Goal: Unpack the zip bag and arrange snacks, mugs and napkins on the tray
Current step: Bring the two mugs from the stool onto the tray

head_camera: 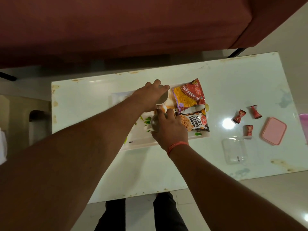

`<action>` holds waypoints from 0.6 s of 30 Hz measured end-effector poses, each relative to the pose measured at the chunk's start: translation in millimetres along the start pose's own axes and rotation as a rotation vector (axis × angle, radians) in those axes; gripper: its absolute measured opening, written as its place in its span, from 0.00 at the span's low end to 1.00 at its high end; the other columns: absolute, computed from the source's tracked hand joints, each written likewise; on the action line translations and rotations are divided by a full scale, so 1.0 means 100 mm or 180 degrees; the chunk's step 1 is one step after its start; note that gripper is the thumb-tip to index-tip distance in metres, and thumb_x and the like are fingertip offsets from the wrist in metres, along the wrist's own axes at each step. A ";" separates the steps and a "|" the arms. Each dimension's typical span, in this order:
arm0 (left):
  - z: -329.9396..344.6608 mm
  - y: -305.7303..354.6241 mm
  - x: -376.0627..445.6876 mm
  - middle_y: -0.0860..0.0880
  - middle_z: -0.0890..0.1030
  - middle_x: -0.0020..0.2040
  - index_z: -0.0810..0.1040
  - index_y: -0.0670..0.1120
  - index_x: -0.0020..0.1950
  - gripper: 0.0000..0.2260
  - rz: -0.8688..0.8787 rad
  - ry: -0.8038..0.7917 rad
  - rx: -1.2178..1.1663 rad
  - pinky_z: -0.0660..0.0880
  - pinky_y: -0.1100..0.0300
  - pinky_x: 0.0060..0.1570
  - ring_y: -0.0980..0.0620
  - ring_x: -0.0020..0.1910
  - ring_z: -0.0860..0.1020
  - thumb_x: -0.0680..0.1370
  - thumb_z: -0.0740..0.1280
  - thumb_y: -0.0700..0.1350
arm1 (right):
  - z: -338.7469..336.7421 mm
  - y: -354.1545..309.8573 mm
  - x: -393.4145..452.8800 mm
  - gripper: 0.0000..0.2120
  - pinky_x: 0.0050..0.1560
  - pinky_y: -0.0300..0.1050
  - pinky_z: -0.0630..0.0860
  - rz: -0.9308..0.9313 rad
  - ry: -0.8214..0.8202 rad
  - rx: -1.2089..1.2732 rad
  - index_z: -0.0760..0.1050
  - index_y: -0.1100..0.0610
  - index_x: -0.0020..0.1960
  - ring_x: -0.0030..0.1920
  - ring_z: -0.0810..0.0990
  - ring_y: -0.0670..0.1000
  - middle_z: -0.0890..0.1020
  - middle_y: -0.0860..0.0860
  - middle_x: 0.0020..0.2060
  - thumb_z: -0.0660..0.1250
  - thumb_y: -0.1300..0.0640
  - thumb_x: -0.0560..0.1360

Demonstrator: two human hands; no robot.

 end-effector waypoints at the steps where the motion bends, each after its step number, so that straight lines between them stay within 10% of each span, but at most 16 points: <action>1: 0.02 0.00 0.00 0.43 0.61 0.76 0.58 0.53 0.77 0.41 -0.0015 -0.0022 -0.0013 0.77 0.46 0.57 0.38 0.70 0.67 0.70 0.77 0.49 | 0.00 0.00 -0.01 0.43 0.46 0.54 0.80 0.0006 -0.0005 -0.0002 0.58 0.49 0.77 0.60 0.74 0.61 0.69 0.55 0.65 0.73 0.40 0.69; 8: -0.01 -0.24 -0.42 0.47 0.40 0.81 0.42 0.55 0.80 0.49 -0.0565 -0.0140 -0.0927 0.55 0.41 0.76 0.41 0.80 0.43 0.72 0.74 0.47 | -0.01 0.05 -0.03 0.46 0.53 0.56 0.80 -0.0104 -0.0236 0.0082 0.54 0.51 0.78 0.63 0.73 0.62 0.67 0.56 0.67 0.75 0.42 0.68; 13: 0.41 -0.39 -1.24 0.44 0.72 0.67 0.73 0.48 0.67 0.20 -0.2266 0.1353 -0.3218 0.73 0.53 0.63 0.46 0.64 0.75 0.75 0.65 0.36 | -0.01 0.13 -0.02 0.44 0.48 0.56 0.82 -0.0211 -0.0209 0.0159 0.57 0.52 0.76 0.59 0.76 0.59 0.70 0.54 0.63 0.76 0.47 0.67; 18: 0.88 0.04 -1.41 0.51 0.80 0.56 0.78 0.49 0.62 0.11 -0.2144 0.0604 -0.3626 0.74 0.58 0.52 0.49 0.55 0.79 0.81 0.63 0.43 | -0.02 0.13 0.00 0.44 0.50 0.55 0.81 -0.0231 -0.0170 0.0089 0.61 0.52 0.74 0.59 0.76 0.59 0.72 0.54 0.62 0.77 0.43 0.65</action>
Point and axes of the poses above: each hand's wrist, its own x-axis towards the middle knuckle, its own z-axis out of the palm, y = z × x, the point moved 5 cm from there along x, towards the middle knuckle
